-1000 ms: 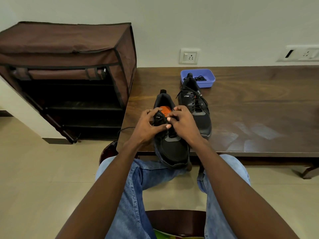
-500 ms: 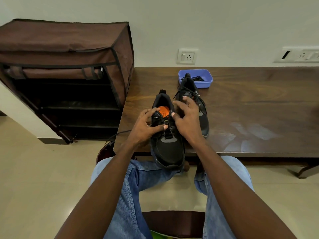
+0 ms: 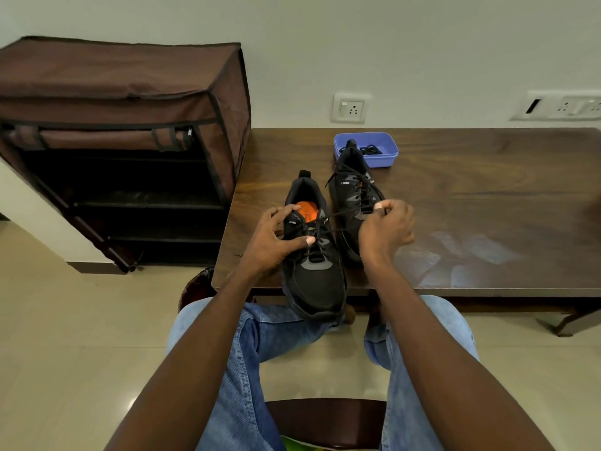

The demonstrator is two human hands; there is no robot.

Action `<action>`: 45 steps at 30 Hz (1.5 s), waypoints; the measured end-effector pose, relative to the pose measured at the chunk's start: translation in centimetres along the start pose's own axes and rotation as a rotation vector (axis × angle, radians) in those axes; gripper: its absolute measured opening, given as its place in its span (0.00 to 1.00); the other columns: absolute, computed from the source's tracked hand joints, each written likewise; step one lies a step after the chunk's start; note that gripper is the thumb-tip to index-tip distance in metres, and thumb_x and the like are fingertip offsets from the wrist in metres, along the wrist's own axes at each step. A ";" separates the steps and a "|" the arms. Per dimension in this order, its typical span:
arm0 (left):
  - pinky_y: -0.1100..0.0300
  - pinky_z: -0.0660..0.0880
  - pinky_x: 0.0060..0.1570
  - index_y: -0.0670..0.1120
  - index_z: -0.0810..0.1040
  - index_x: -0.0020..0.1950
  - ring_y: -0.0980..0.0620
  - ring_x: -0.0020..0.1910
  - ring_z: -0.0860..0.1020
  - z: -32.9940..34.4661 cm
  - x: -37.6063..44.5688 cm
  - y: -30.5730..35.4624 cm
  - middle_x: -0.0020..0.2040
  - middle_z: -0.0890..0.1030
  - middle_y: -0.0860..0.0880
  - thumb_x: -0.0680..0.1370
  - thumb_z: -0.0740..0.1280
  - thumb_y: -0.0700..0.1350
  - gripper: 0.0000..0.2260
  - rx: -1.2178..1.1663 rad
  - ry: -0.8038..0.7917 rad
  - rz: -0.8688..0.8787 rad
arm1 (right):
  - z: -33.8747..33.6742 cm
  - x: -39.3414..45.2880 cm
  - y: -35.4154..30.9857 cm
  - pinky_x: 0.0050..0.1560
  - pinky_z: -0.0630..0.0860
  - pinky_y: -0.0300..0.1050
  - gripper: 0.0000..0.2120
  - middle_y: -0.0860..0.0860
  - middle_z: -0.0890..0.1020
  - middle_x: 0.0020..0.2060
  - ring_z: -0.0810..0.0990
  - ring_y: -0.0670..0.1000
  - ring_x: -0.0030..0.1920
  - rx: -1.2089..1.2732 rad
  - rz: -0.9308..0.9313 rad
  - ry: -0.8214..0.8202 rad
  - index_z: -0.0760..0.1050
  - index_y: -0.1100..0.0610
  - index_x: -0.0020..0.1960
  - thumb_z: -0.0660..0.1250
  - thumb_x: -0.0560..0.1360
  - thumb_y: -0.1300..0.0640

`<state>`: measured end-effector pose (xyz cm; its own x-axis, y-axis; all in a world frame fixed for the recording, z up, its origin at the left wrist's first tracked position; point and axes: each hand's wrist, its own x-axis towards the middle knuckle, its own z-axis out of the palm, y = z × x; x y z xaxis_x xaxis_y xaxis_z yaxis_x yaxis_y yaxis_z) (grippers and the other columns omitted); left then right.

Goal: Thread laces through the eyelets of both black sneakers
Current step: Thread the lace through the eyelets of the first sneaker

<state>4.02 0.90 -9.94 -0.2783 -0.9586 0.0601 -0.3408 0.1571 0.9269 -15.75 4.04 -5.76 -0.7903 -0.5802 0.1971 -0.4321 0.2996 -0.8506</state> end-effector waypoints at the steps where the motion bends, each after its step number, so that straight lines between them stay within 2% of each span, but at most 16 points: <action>1: 0.66 0.67 0.60 0.60 0.72 0.69 0.58 0.65 0.67 0.0 0.0 0.0 0.68 0.64 0.53 0.70 0.79 0.50 0.30 0.007 -0.004 0.001 | 0.0 0.0 0.1 0.68 0.61 0.52 0.08 0.50 0.75 0.59 0.71 0.53 0.64 -0.018 -0.029 -0.017 0.76 0.54 0.54 0.65 0.77 0.64; 3: 0.63 0.67 0.62 0.61 0.72 0.69 0.57 0.66 0.66 0.0 0.0 -0.1 0.68 0.64 0.53 0.70 0.79 0.50 0.30 0.017 -0.004 0.005 | 0.4 -0.3 0.3 0.69 0.65 0.54 0.14 0.52 0.75 0.61 0.70 0.54 0.65 -0.031 -0.295 -0.098 0.79 0.54 0.57 0.67 0.73 0.66; 6: 0.62 0.69 0.64 0.59 0.72 0.71 0.57 0.67 0.67 0.1 0.1 -0.2 0.68 0.64 0.52 0.70 0.79 0.49 0.31 0.007 0.005 0.006 | 1.3 -1.0 0.7 0.71 0.63 0.55 0.17 0.54 0.74 0.67 0.66 0.56 0.70 -0.072 -0.634 -0.389 0.80 0.53 0.63 0.69 0.75 0.62; 8: 0.60 0.70 0.65 0.58 0.71 0.72 0.56 0.68 0.67 0.1 0.1 -0.4 0.68 0.64 0.52 0.70 0.79 0.50 0.33 0.015 0.008 0.011 | 1.8 -1.4 1.0 0.70 0.60 0.54 0.15 0.53 0.75 0.67 0.65 0.55 0.71 -0.153 -0.703 -0.512 0.80 0.53 0.64 0.68 0.77 0.60; 12: 0.62 0.70 0.64 0.58 0.72 0.71 0.56 0.67 0.67 0.1 0.2 -0.4 0.68 0.64 0.51 0.70 0.79 0.50 0.32 0.031 0.014 0.014 | 1.7 -1.6 1.0 0.63 0.65 0.50 0.07 0.50 0.82 0.53 0.76 0.51 0.59 -0.077 -0.740 -0.490 0.81 0.55 0.52 0.65 0.78 0.62; 16: 0.71 0.68 0.56 0.59 0.72 0.70 0.57 0.66 0.67 0.1 0.1 -0.1 0.68 0.64 0.52 0.70 0.79 0.49 0.31 0.027 0.011 -0.001 | 1.2 -1.9 0.3 0.50 0.76 0.51 0.09 0.49 0.80 0.44 0.78 0.49 0.45 0.082 -0.455 -0.481 0.75 0.52 0.47 0.60 0.80 0.63; 20: 0.72 0.65 0.54 0.59 0.72 0.70 0.58 0.65 0.66 0.0 0.0 -0.1 0.68 0.64 0.53 0.70 0.79 0.50 0.31 0.035 -0.003 -0.012 | 0.5 -0.8 -0.4 0.35 0.73 0.32 0.10 0.54 0.82 0.49 0.82 0.47 0.41 0.444 0.150 -0.128 0.71 0.48 0.48 0.59 0.82 0.62; 22: 0.73 0.65 0.54 0.58 0.72 0.71 0.57 0.65 0.66 0.0 0.0 -0.1 0.69 0.63 0.53 0.70 0.79 0.50 0.31 0.029 -0.004 -0.014 | 0.2 -0.4 -0.2 0.41 0.75 0.35 0.09 0.55 0.80 0.54 0.81 0.50 0.48 0.407 0.219 -0.083 0.74 0.53 0.54 0.60 0.80 0.65; 25: 0.80 0.64 0.49 0.56 0.72 0.72 0.60 0.63 0.66 0.1 0.0 0.0 0.69 0.63 0.53 0.71 0.79 0.48 0.31 0.037 -0.002 -0.020 | 0.4 -0.7 0.4 0.64 0.72 0.51 0.16 0.55 0.76 0.61 0.73 0.55 0.63 0.032 -0.260 -0.098 0.78 0.57 0.61 0.67 0.74 0.67; 27: 0.82 0.67 0.48 0.55 0.72 0.72 0.65 0.60 0.68 0.1 -0.1 0.1 0.69 0.64 0.52 0.70 0.79 0.47 0.32 0.025 0.003 -0.009 | 0.8 -1.1 0.6 0.72 0.63 0.55 0.18 0.54 0.76 0.64 0.69 0.55 0.69 -0.021 -0.535 -0.251 0.79 0.55 0.63 0.70 0.74 0.62; 30: 0.84 0.66 0.49 0.53 0.72 0.72 0.67 0.61 0.67 0.2 -0.1 0.0 0.68 0.64 0.50 0.70 0.79 0.45 0.32 0.004 0.011 0.001 | 1.7 -1.8 1.2 0.75 0.50 0.52 0.17 0.52 0.77 0.66 0.67 0.54 0.72 -0.151 -0.737 -0.421 0.80 0.53 0.64 0.71 0.75 0.56; 34: 0.84 0.65 0.48 0.54 0.72 0.72 0.68 0.60 0.66 0.2 0.0 -0.1 0.67 0.64 0.51 0.71 0.79 0.47 0.32 0.026 0.011 0.004 | 1.7 -2.1 1.0 0.67 0.55 0.46 0.06 0.49 0.83 0.51 0.77 0.51 0.58 -0.178 -0.764 -0.449 0.81 0.53 0.54 0.66 0.79 0.58; 36: 0.81 0.67 0.50 0.55 0.72 0.72 0.68 0.61 0.67 0.2 0.0 -0.2 0.67 0.64 0.52 0.70 0.79 0.47 0.32 0.022 0.014 0.004 | 1.6 -2.3 0.7 0.62 0.65 0.48 0.06 0.50 0.82 0.46 0.78 0.51 0.51 -0.145 -0.670 -0.518 0.78 0.55 0.50 0.63 0.80 0.61; 39: 0.72 0.69 0.56 0.56 0.72 0.72 0.61 0.64 0.68 0.2 0.1 -0.4 0.67 0.64 0.53 0.70 0.79 0.48 0.32 0.010 0.012 0.003 | 1.1 -2.5 -0.1 0.52 0.79 0.55 0.07 0.50 0.82 0.44 0.82 0.50 0.45 0.116 -0.230 -0.547 0.73 0.54 0.49 0.58 0.82 0.62; 42: 0.73 0.69 0.55 0.56 0.72 0.72 0.58 0.66 0.67 0.4 0.1 -0.4 0.68 0.63 0.53 0.70 0.79 0.48 0.32 0.003 0.013 -0.007 | 0.8 -2.3 -1.0 0.52 0.83 0.54 0.09 0.53 0.83 0.44 0.86 0.51 0.42 0.496 0.220 -0.480 0.69 0.53 0.48 0.54 0.84 0.63; 45: 0.71 0.69 0.57 0.57 0.72 0.71 0.57 0.66 0.67 0.5 0.2 -0.4 0.68 0.63 0.53 0.70 0.79 0.48 0.32 0.008 0.015 0.002 | 0.9 -3.2 -1.3 0.48 0.83 0.48 0.09 0.55 0.82 0.46 0.87 0.52 0.44 0.643 0.381 -0.413 0.68 0.54 0.49 0.53 0.84 0.64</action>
<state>3.69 0.75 -10.51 -0.2659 -0.9616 0.0675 -0.3471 0.1608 0.9239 -12.29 4.82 -5.67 -0.5554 -0.7945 -0.2457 0.2605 0.1144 -0.9587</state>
